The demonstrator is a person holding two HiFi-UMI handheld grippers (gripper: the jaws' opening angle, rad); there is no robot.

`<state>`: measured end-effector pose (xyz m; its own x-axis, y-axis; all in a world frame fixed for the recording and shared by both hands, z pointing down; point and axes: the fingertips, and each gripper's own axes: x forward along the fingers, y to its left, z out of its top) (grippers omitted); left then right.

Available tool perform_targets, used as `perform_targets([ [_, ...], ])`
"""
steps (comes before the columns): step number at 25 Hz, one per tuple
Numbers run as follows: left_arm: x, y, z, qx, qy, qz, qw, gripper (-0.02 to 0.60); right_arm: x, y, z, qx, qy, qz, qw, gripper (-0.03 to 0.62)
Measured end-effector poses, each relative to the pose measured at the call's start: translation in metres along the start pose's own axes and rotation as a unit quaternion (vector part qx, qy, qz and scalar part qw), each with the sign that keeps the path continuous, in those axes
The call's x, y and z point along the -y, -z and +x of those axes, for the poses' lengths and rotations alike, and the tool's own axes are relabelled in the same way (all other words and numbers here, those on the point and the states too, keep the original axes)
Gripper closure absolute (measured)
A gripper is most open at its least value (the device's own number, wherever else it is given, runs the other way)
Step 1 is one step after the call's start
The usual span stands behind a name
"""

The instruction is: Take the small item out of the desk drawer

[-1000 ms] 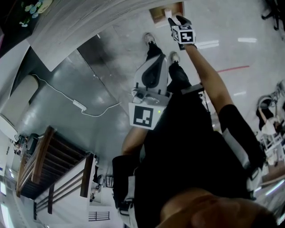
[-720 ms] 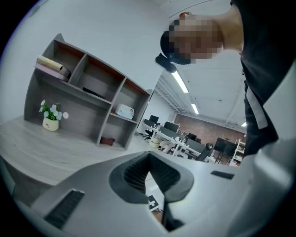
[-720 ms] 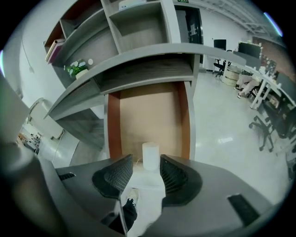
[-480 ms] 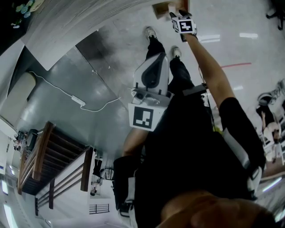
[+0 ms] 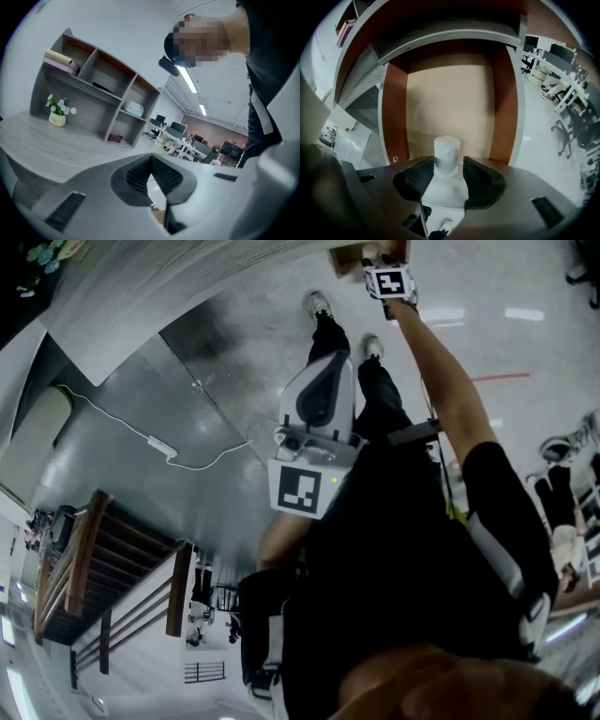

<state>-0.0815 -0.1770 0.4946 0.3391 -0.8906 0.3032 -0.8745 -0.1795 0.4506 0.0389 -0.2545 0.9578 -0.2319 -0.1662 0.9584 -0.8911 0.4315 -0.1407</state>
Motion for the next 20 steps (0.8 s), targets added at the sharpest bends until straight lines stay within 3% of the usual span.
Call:
perform_targets([
  [8, -0.001, -0.001, 0.000, 0.002, -0.004, -0.003, 1.0000, 0.589, 0.003, 0.008, 0.004, -0.040, 0.011, -0.004, 0.999, 0.435],
  [20, 0.010, -0.018, -0.011, 0.015, 0.014, 0.008, 0.9998, 0.589, -0.010, 0.000, -0.021, -0.009, -0.024, 0.039, 0.999, 0.441],
])
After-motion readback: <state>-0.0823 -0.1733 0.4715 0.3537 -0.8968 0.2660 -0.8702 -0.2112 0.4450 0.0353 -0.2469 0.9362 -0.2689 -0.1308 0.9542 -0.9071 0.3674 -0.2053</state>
